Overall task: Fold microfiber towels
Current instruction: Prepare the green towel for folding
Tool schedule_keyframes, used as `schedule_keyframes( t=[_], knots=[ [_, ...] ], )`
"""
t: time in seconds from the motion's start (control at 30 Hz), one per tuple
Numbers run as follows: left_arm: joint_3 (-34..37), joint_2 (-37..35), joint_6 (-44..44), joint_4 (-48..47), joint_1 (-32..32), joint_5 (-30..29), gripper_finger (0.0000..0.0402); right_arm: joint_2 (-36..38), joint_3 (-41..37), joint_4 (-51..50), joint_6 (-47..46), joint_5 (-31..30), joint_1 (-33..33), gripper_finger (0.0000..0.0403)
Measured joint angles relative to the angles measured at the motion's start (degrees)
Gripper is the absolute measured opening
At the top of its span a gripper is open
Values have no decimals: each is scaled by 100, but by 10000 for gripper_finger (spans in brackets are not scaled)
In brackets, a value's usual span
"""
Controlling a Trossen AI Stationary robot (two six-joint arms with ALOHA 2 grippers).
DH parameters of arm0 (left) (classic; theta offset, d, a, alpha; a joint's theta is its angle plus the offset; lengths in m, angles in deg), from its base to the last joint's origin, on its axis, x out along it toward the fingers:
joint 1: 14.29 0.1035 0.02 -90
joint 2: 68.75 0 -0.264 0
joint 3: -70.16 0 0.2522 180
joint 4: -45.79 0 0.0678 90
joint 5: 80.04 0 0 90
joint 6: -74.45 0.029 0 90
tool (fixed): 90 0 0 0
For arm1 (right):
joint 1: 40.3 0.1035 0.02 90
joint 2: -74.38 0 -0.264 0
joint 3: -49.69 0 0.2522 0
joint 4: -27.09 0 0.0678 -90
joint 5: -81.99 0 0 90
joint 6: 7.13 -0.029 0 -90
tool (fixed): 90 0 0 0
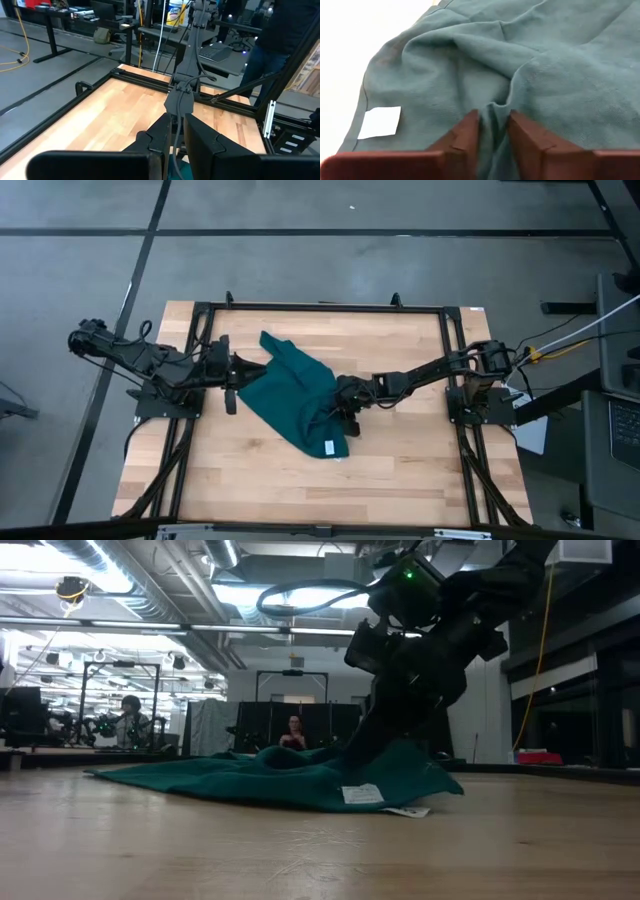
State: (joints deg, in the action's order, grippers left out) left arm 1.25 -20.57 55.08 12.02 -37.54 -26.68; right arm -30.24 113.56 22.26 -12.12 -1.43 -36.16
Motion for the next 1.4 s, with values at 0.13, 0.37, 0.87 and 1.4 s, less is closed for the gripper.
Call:
schedule_keyframes(
  t=[0.13, 0.37, 0.87, 1.4],
  knots=[
    [0, 0, -2, 0, 2, -45, 47, 3, 0, 5, 182, 112, 0, 16],
    [0, 0, -2, 2, 2, -48, 47, 5, 6, 324, -156, 292, -7, 86],
    [0, 1, -25, -67, 2, -97, 47, 7, 7, 381, -55, 681, -48, 10],
    [0, 1, -92, -127, 2, -114, 47, -6, 7, 386, -315, 194, -102, 204]
  ],
)
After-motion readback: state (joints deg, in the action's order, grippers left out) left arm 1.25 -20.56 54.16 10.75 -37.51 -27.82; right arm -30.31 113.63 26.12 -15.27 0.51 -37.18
